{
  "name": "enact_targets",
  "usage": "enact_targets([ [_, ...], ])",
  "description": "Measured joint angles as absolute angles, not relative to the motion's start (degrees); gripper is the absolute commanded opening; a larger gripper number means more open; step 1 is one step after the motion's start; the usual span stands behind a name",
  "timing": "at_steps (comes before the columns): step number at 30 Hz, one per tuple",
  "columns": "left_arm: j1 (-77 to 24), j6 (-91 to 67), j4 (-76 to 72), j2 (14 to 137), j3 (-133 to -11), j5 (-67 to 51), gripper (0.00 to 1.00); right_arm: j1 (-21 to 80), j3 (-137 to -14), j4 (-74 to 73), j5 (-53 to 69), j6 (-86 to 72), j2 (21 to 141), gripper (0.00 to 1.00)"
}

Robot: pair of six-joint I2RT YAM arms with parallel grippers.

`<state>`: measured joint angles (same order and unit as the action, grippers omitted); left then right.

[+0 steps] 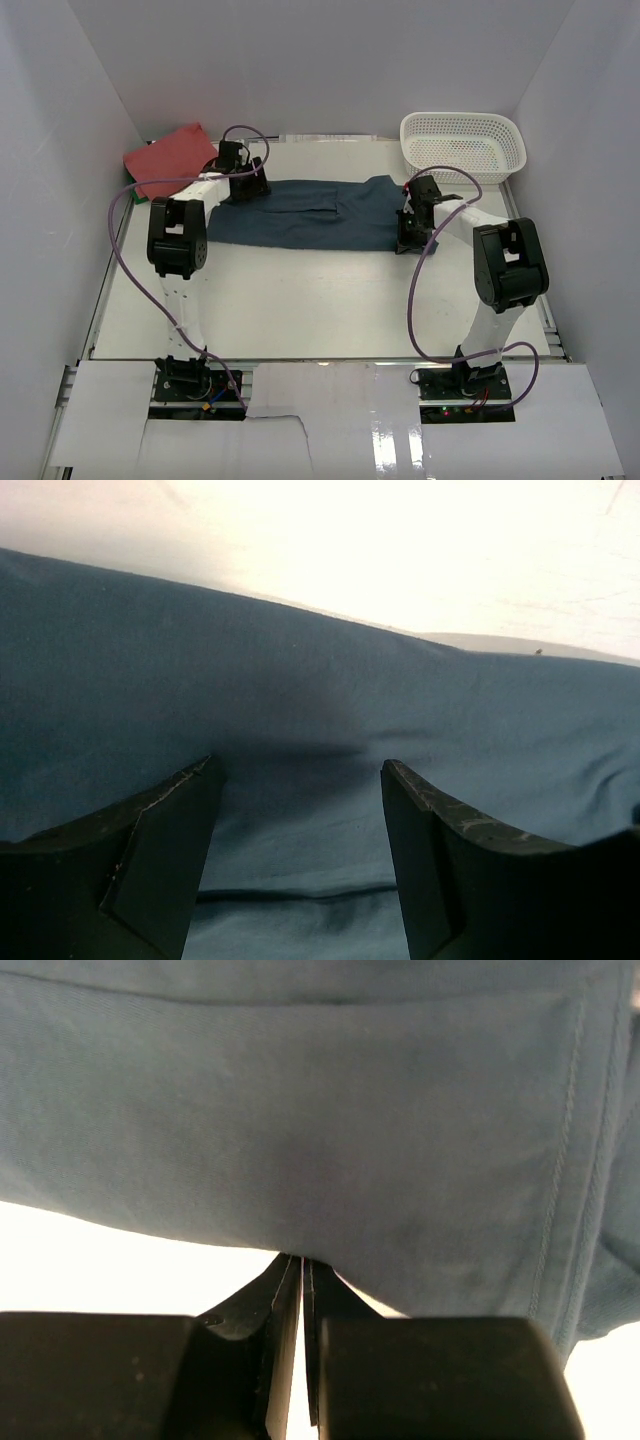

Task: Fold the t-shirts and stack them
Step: Rotate the tshirt 90 degrees

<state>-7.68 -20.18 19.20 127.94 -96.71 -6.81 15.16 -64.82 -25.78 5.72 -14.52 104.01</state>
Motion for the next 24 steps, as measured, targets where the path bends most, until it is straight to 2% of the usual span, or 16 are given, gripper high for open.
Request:
enact_targets([
  [10, -7.6, -22.9, 21.4, 119.0, -84.7, 0.3, 0.77, 14.2, -71.3, -27.4, 5.8, -13.7, 108.8, 0.10],
  [24, -8.8, -28.6, 22.9, 101.6, -62.1, 1.2, 0.76, 13.9, -91.7, -30.3, 9.0, -12.4, 123.0, 0.10],
])
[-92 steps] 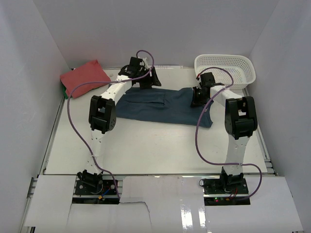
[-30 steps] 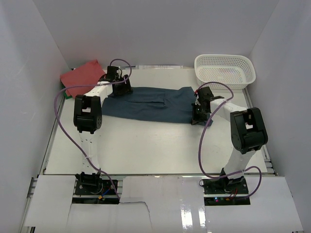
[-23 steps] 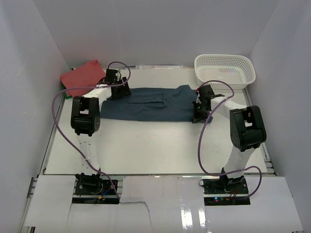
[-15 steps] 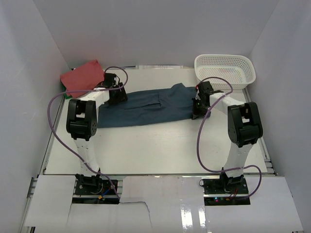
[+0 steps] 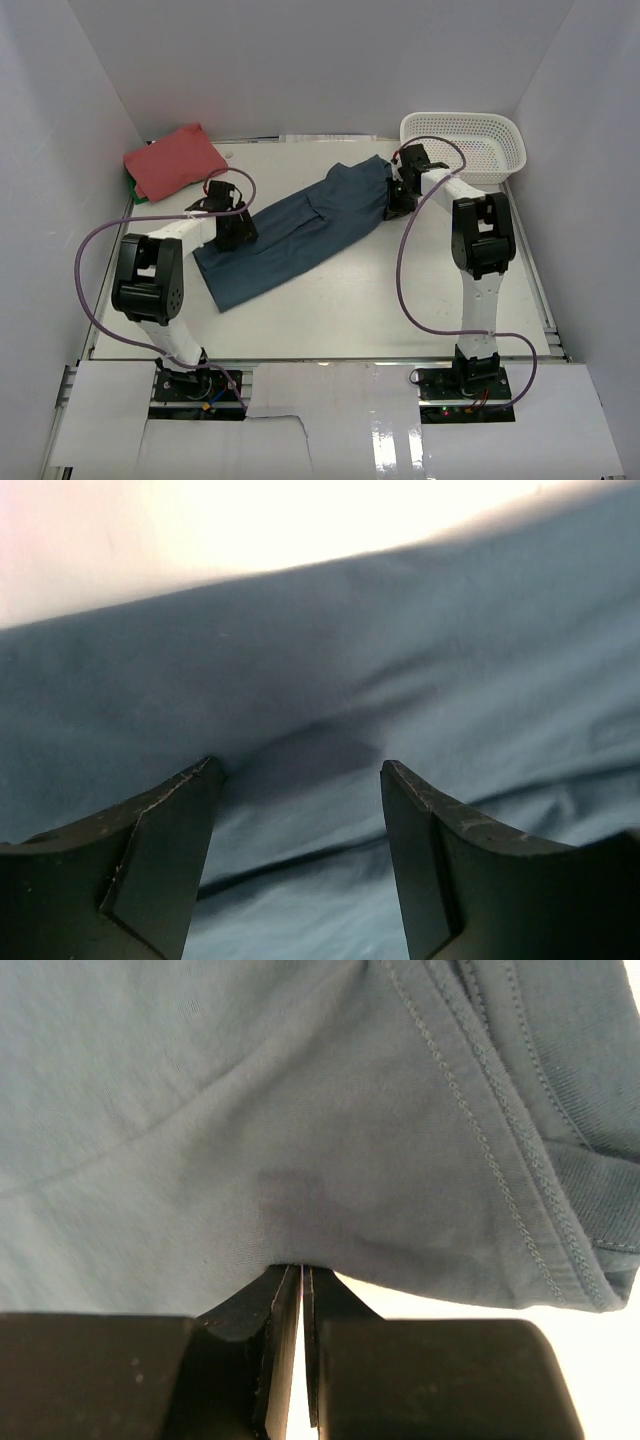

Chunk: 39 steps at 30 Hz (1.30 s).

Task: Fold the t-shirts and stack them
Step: Rotate the tshirt 90 degrees

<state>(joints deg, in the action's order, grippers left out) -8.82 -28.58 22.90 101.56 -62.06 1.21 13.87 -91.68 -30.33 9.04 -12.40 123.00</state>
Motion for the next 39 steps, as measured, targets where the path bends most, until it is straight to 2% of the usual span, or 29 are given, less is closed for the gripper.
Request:
enact_targets([
  [21, -25.6, -43.1, 26.0, 81.0, -40.9, -9.2, 0.76, 14.5, -120.5, -22.0, 26.4, -20.0, 144.8, 0.10],
  [28, -33.8, -49.1, 26.7, 78.7, -38.3, -12.0, 0.76, 15.5, -122.0, -14.6, 32.1, -27.4, 148.3, 0.10],
  [39, -45.2, -58.1, 27.3, 78.1, -38.1, -12.6, 0.77, 18.8, -124.8, -8.8, 33.6, -33.8, 151.4, 0.10],
])
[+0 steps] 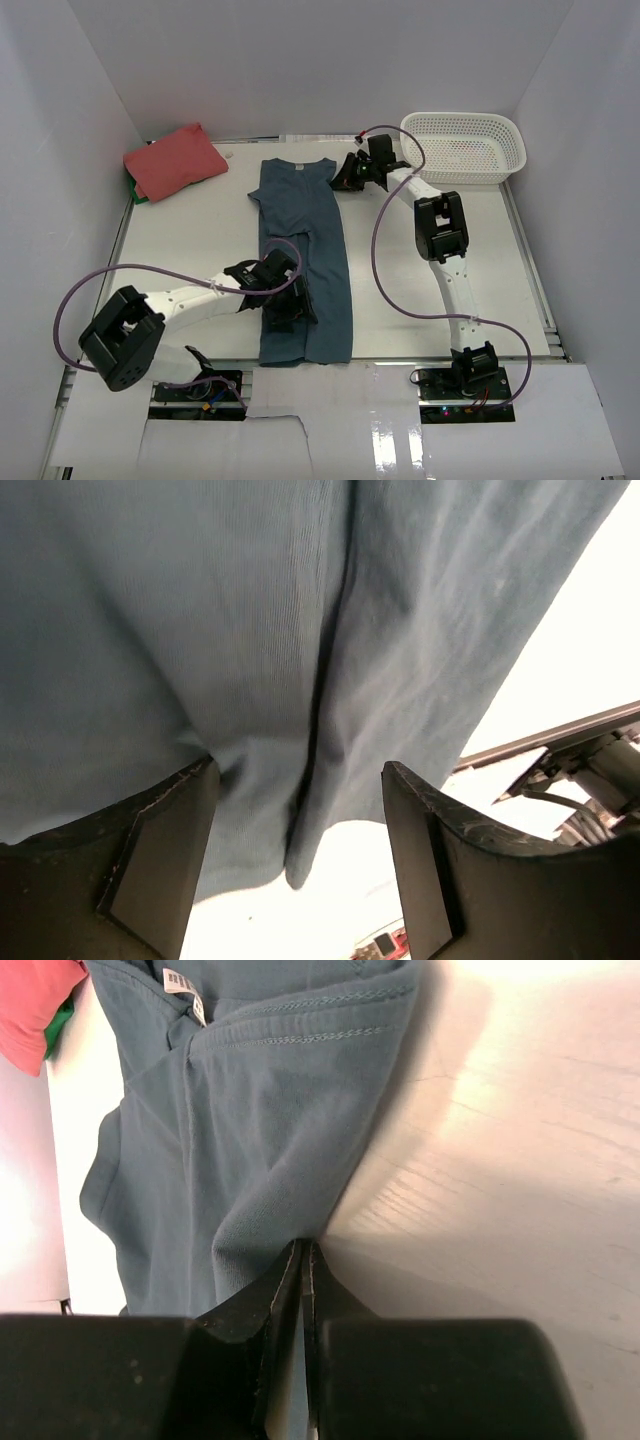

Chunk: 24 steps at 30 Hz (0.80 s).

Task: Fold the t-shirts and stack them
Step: Rotate the tshirt 90 degrees

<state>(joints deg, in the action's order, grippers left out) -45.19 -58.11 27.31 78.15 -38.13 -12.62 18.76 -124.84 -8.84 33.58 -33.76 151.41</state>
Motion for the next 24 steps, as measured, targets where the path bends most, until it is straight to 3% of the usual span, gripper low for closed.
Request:
enact_targets([
  [5, -45.5, -59.9, 35.4, 71.5, -42.0, -8.6, 0.79, 17.6, -124.8, -8.8, 33.6, -33.7, 151.3, 0.11],
  [11, -44.4, -57.7, 44.8, 69.3, -58.3, -1.9, 0.83, 14.8, -123.9, -9.1, 33.6, -33.0, 147.8, 0.13],
  [15, -33.5, -51.6, 45.0, 68.8, -62.4, -1.9, 0.82, 13.5, -122.3, -8.5, 34.8, -32.9, 142.1, 0.11],
  [18, -26.1, -46.2, 44.4, 72.6, -64.1, -0.7, 0.82, 13.7, -122.0, -6.9, 36.9, -33.7, 138.9, 0.10],
  [24, -22.2, -39.0, 35.1, 88.2, -69.6, -3.3, 0.81, 16.1, -121.6, -5.4, 40.2, -35.7, 138.4, 0.09],
])
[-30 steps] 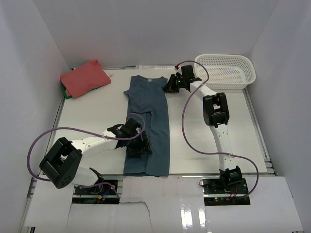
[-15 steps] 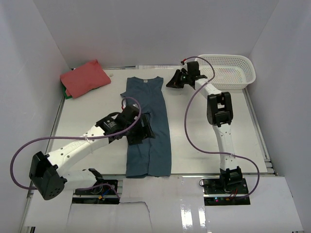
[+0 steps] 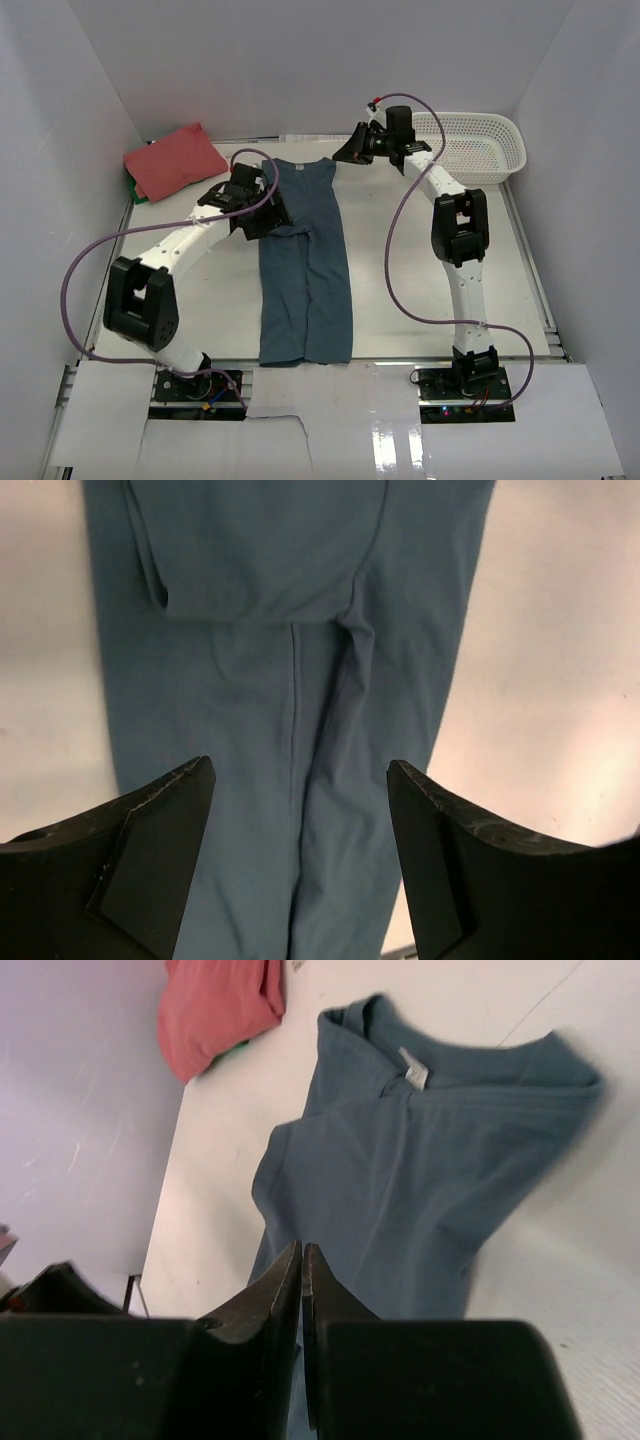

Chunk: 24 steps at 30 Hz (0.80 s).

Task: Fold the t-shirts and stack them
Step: Rotate the tshirt 90 degrees

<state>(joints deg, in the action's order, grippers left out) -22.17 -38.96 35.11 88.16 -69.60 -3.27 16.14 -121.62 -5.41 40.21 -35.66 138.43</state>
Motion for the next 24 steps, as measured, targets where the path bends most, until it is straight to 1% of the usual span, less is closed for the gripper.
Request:
enact_targets([
  [4, -20.5, -37.4, 31.0, 96.6, -72.7, -6.0, 0.80, 17.9, -120.9, -5.3, 41.2, -36.5, 139.5, 0.08],
  [10, -19.0, -35.9, 27.2, 106.9, -82.8, -8.1, 0.79, 19.4, -120.9, -5.4, 42.2, -37.3, 142.6, 0.08],
  [16, -18.3, -35.4, 25.1, 112.1, -88.9, -9.6, 0.79, 19.4, -120.9, -5.5, 41.8, -37.2, 145.9, 0.08],
  [24, -18.1, -34.9, 24.9, 115.7, -89.3, -10.3, 0.79, 19.5, -121.0, -8.7, 38.2, -34.8, 148.9, 0.08],
])
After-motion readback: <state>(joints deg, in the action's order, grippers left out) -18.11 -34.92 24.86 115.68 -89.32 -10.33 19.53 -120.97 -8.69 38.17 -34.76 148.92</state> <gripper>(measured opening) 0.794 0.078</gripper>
